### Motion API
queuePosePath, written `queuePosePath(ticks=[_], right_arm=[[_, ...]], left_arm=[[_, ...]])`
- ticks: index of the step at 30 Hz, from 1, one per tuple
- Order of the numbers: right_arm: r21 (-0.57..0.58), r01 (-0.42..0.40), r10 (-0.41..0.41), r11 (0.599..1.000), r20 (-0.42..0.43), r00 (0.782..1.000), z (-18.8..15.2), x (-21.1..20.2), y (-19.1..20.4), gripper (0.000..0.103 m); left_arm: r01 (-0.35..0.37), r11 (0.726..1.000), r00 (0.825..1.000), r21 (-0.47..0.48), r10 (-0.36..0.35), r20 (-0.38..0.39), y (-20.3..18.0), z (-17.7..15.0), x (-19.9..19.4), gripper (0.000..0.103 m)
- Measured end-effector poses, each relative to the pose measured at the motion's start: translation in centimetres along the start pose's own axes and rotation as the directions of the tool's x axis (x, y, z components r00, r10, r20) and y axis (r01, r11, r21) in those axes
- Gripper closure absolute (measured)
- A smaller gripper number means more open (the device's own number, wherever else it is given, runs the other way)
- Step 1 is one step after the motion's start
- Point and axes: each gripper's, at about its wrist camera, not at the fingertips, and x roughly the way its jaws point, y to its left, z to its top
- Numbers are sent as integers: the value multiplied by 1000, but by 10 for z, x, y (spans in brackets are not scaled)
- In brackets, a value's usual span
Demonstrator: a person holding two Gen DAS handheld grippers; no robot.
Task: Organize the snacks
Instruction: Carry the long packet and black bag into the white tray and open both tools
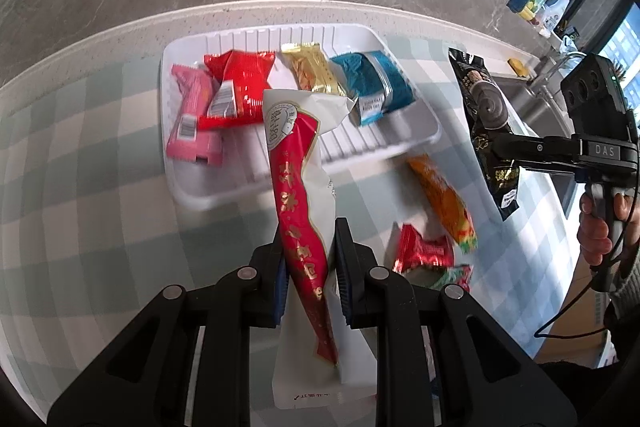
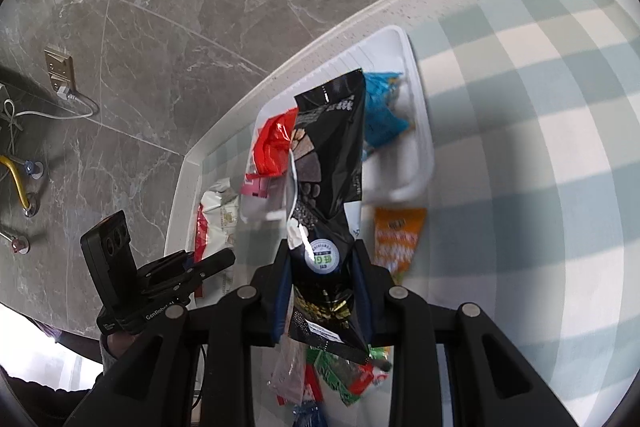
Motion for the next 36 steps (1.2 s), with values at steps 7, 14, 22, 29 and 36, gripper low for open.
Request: queuePosePath(ticks=[7, 14, 22, 29, 36], right_arm=[[-18, -7, 7, 1000, -13, 1000, 22, 13, 7, 73], [-39, -10, 9, 999, -20, 1000, 43, 26, 14, 73], [-60, 1, -2, 998, -21, 1000, 70, 44, 24, 73], [-76, 9, -11, 997, -29, 1000, 85, 58, 27, 73], [-71, 21, -24, 997, -46, 999, 97, 74, 25, 73]], left_arm=[[-4, 1000, 1000, 20, 4, 14, 1, 24, 3, 85], [-5, 999, 1000, 46, 4, 24, 0, 53, 10, 85], [-7, 998, 1000, 55, 6, 19, 2, 82, 23, 85], [-5, 999, 1000, 52, 4, 11, 6, 106, 39, 85], [-13, 998, 1000, 55, 13, -3, 9, 119, 52, 85]])
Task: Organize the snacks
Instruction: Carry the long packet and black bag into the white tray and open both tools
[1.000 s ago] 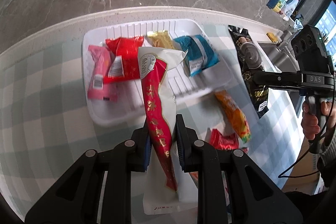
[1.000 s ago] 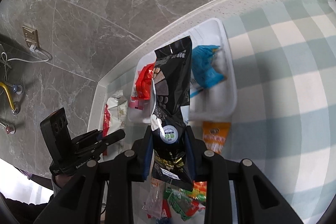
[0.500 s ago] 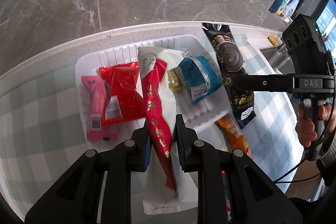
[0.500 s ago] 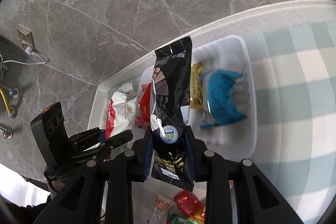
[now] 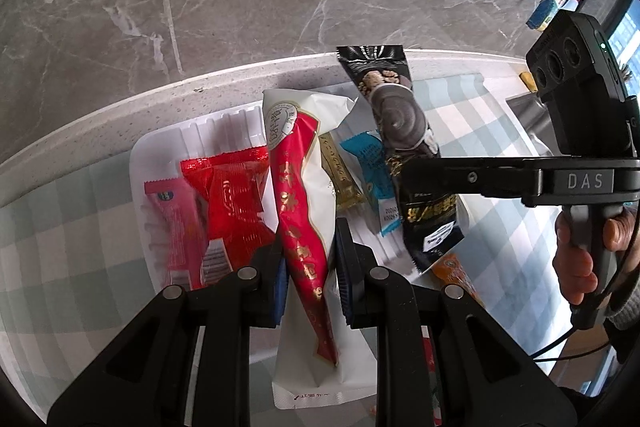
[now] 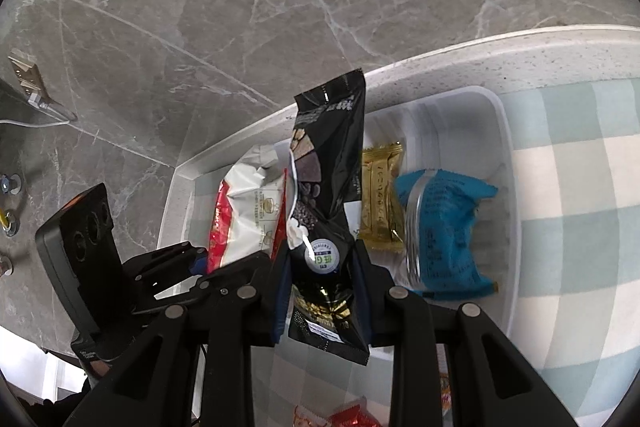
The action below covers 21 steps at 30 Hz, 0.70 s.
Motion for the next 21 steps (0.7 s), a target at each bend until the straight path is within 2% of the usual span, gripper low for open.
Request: queuePosePath(ticks=[10, 18, 21], right_arm=[[4, 42, -42, 999, -22, 999, 7, 20, -5, 73], [-12, 106, -107, 994, -30, 994, 15, 36, -3, 72], [-15, 122, -123, 992, -31, 992, 14, 39, -5, 70]], left_arm=[[-16, 1000, 1000, -11, 16, -26, 6, 6, 24, 85], [-30, 999, 999, -22, 29, -37, 7, 14, 43, 84], [-58, 998, 998, -13, 58, -37, 7, 15, 48, 84]])
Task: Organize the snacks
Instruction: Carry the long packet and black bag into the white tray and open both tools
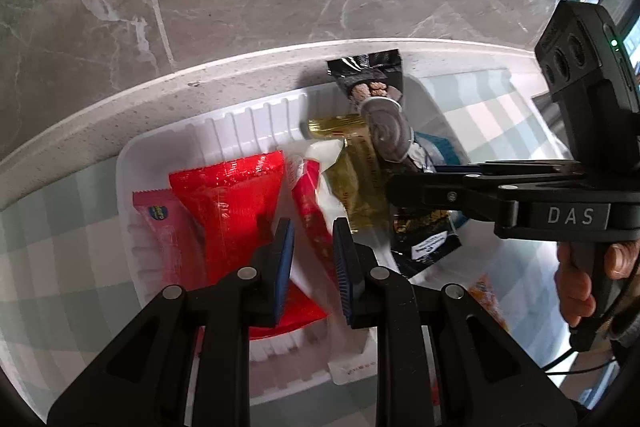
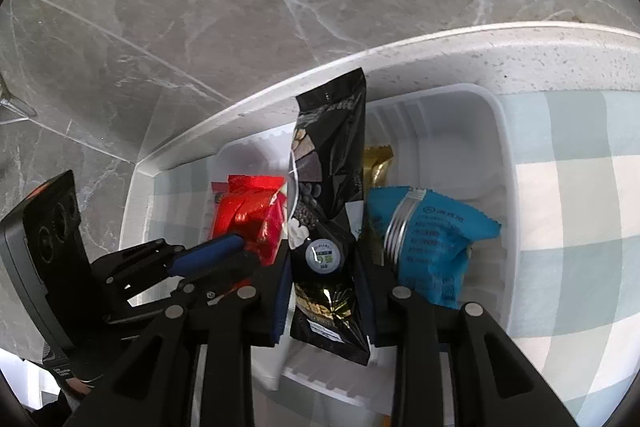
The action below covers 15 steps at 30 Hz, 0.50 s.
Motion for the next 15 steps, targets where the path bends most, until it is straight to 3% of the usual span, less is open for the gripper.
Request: queuePosePath(ticks=[6, 10, 15], right_arm=[[-40, 26, -26, 999, 11, 1000, -1, 0, 7, 68], [-72, 47, -44, 996, 41, 998, -1, -6, 17, 53], [-89, 46, -40, 995, 68, 997, -3, -20, 22, 53]], left_arm=[[-9, 1000, 1000, 1, 9, 12, 0, -1, 0, 84], [-7, 1000, 1000, -6, 8, 25, 2, -2, -6, 84], [-14, 1000, 999, -3, 14, 51, -1, -3, -18, 84]])
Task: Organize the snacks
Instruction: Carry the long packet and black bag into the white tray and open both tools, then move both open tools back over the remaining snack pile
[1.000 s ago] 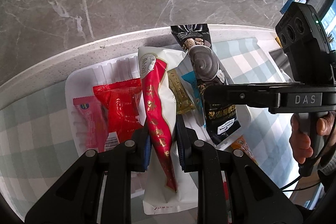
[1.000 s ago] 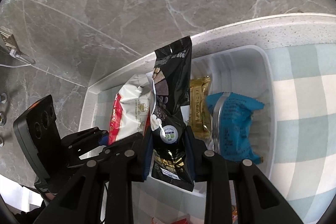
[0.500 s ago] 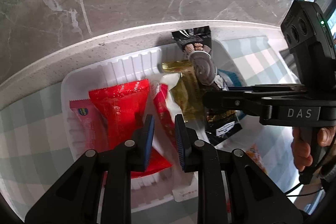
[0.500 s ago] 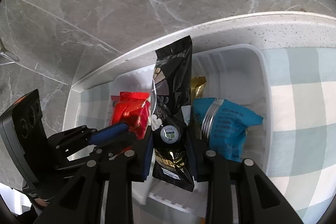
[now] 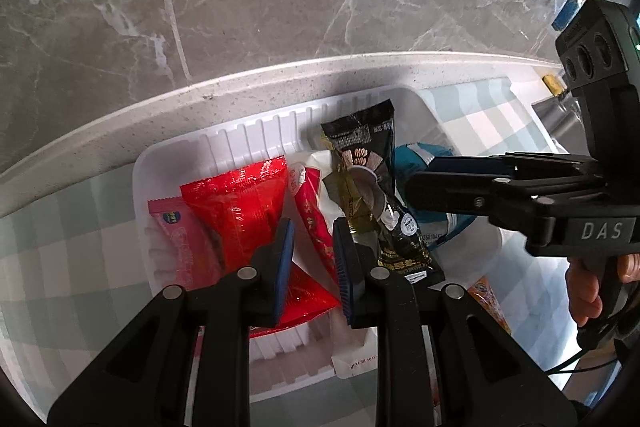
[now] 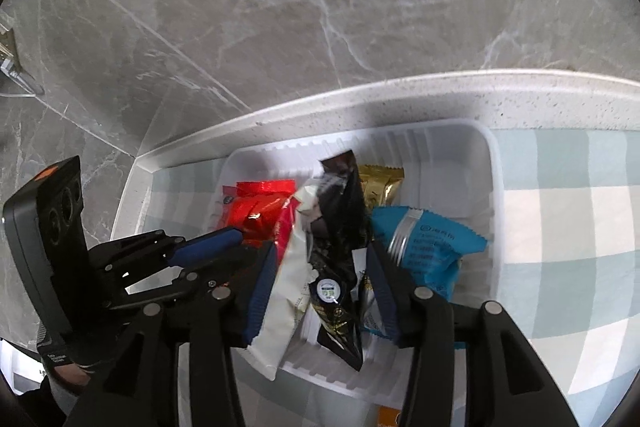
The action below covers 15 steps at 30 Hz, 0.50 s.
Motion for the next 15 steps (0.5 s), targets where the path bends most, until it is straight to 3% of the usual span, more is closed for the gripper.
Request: queuePosePath(ticks=[15], right_arm=[[-10, -23, 23, 1000, 72, 997, -27, -53, 12, 51]], left_arm=[[28, 999, 998, -19, -26, 63, -10, -22, -53, 84]])
